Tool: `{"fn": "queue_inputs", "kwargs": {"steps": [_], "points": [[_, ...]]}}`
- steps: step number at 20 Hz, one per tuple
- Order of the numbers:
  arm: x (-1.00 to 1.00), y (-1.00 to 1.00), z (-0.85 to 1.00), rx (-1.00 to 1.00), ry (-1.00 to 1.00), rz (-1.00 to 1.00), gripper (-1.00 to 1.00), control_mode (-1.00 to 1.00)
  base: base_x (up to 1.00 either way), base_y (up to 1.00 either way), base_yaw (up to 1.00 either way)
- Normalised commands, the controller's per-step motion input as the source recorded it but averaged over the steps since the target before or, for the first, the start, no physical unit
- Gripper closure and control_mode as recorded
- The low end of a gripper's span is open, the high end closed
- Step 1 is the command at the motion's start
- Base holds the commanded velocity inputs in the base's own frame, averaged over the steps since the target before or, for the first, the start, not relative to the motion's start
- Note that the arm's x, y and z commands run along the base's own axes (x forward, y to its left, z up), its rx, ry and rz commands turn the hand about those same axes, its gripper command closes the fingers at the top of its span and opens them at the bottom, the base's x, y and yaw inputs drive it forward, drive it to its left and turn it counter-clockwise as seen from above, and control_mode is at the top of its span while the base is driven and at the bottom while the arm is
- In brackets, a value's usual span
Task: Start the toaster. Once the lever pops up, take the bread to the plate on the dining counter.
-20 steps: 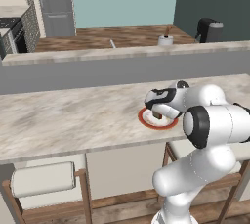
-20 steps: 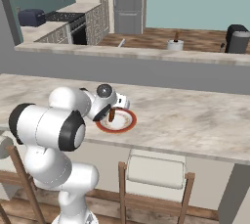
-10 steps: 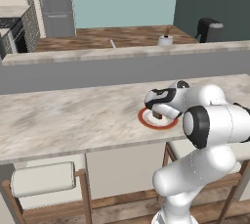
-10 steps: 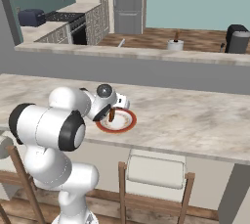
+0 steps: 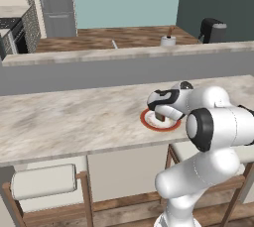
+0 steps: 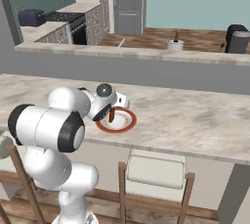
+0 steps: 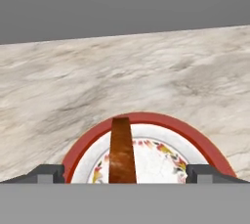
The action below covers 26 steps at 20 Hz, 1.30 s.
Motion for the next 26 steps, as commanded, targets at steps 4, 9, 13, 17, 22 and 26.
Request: {"fn": "queue_inputs", "kwargs": {"steps": [4, 9, 13, 17, 22, 26], "points": [[0.0, 0.0, 0.13, 0.0, 0.0, 0.0, -1.0, -1.0, 0.0, 0.0, 0.0], [0.0, 0.0, 0.04, 0.0, 0.0, 0.0, -1.0, -1.0, 0.0, 0.0, 0.0], [0.0, 0.0, 0.04, 0.0, 0.0, 0.0, -1.0, -1.0, 0.0, 0.0, 0.0], [0.0, 0.0, 0.07, 0.0, 0.0, 0.0, -1.0, -1.0, 0.0, 0.0, 0.0], [0.0, 0.0, 0.08, 0.0, 0.0, 0.0, -1.0, -1.0, 0.0, 0.0, 0.0], [0.0, 0.0, 0.14, 0.0, 0.0, 0.0, -1.0, -1.0, 0.0, 0.0, 0.0]]}}
